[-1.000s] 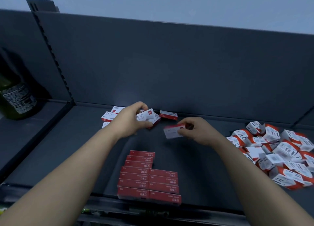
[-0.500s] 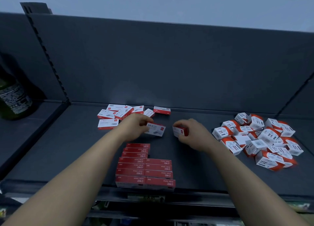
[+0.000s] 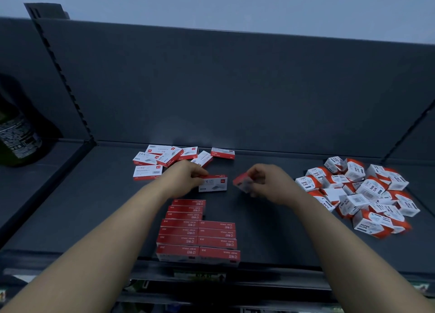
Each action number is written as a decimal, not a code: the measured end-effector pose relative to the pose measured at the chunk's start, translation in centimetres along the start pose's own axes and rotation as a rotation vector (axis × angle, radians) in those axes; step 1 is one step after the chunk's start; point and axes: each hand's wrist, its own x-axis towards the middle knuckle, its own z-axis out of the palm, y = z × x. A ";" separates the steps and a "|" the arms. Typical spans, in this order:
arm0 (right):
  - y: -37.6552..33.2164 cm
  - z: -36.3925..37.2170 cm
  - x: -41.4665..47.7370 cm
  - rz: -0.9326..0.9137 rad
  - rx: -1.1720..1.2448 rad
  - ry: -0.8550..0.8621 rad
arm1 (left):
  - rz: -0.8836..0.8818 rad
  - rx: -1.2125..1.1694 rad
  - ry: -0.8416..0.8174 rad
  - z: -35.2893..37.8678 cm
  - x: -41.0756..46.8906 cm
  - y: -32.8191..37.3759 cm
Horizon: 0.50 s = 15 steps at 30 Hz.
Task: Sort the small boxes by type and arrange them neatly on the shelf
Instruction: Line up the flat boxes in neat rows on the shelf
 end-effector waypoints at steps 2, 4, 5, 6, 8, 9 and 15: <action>-0.3 0.0 -0.2 -0.019 0.018 -0.046 | 0.007 0.004 -0.017 -0.1 0.0 0.1; -0.5 0.3 -0.3 -0.052 -0.074 -0.096 | 0.013 0.006 -0.043 -0.1 0.1 0.1; -0.5 0.5 -0.2 -0.054 -0.110 -0.112 | 0.017 0.005 -0.056 -0.1 0.2 0.2; -0.4 0.7 -0.2 -0.042 -0.125 -0.112 | 0.021 0.002 -0.070 0.0 0.2 0.2; 0.0 1.1 -0.2 -0.009 -0.106 -0.073 | 0.027 -0.007 -0.096 0.1 0.1 0.4; 0.2 1.3 -0.2 0.004 -0.088 -0.047 | 0.032 -0.009 -0.105 0.1 0.1 0.4; 0.0 2.5 -0.6 0.060 0.043 -0.012 | 0.063 0.020 -0.132 0.2 -0.4 0.9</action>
